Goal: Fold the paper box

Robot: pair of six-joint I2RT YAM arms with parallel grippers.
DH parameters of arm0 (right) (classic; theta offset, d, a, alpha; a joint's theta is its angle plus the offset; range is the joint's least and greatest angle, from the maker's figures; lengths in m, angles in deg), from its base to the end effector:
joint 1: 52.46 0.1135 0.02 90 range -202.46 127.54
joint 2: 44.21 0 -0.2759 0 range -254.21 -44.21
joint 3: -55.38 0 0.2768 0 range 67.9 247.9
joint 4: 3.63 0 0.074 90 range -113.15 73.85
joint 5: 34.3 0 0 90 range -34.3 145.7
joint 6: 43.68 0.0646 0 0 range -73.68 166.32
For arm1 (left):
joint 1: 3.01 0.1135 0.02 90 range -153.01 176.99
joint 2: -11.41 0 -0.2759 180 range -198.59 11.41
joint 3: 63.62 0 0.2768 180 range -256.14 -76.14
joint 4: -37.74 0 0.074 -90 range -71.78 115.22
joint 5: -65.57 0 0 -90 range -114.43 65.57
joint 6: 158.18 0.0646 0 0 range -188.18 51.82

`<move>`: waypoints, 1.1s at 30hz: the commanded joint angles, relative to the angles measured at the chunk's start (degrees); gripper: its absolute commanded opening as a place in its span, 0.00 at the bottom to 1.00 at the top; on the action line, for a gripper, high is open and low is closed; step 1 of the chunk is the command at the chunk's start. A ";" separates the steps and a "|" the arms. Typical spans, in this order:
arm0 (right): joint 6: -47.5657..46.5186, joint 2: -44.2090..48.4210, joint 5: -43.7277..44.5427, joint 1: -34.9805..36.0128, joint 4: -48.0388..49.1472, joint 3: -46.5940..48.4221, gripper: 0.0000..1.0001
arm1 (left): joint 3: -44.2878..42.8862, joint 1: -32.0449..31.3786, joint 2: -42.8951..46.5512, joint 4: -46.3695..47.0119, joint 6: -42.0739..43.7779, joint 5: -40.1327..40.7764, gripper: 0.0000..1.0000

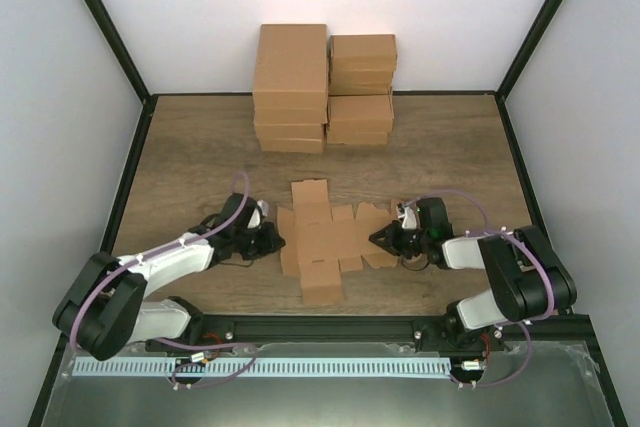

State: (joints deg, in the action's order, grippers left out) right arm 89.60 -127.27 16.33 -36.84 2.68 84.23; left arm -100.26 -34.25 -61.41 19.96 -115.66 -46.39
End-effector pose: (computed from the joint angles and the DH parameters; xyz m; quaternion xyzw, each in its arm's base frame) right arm 0.2120 0.1018 0.0709 0.0926 0.8822 0.4400 0.1399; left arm 0.1933 -0.1455 0.1054 -0.0735 0.9325 -0.3326 0.1199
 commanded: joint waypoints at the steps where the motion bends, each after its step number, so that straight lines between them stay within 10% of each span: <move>1: -3.25 2.29 0.21 0.82 -4.97 3.54 0.02 | -7.44 -0.04 -1.11 -10.06 9.48 5.19 0.04; 19: -10.51 10.89 11.47 0.90 -23.26 8.98 0.19 | -30.43 -2.16 -7.05 -39.27 24.83 16.00 0.04; 33: -6.25 6.23 -2.22 6.03 -9.76 5.20 0.17 | -51.99 -19.27 -22.82 -55.33 28.69 53.08 0.04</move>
State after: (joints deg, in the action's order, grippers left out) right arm 80.71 -120.69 18.86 -32.69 -12.92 90.53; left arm -147.32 -50.16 -81.56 -29.17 -87.62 -8.68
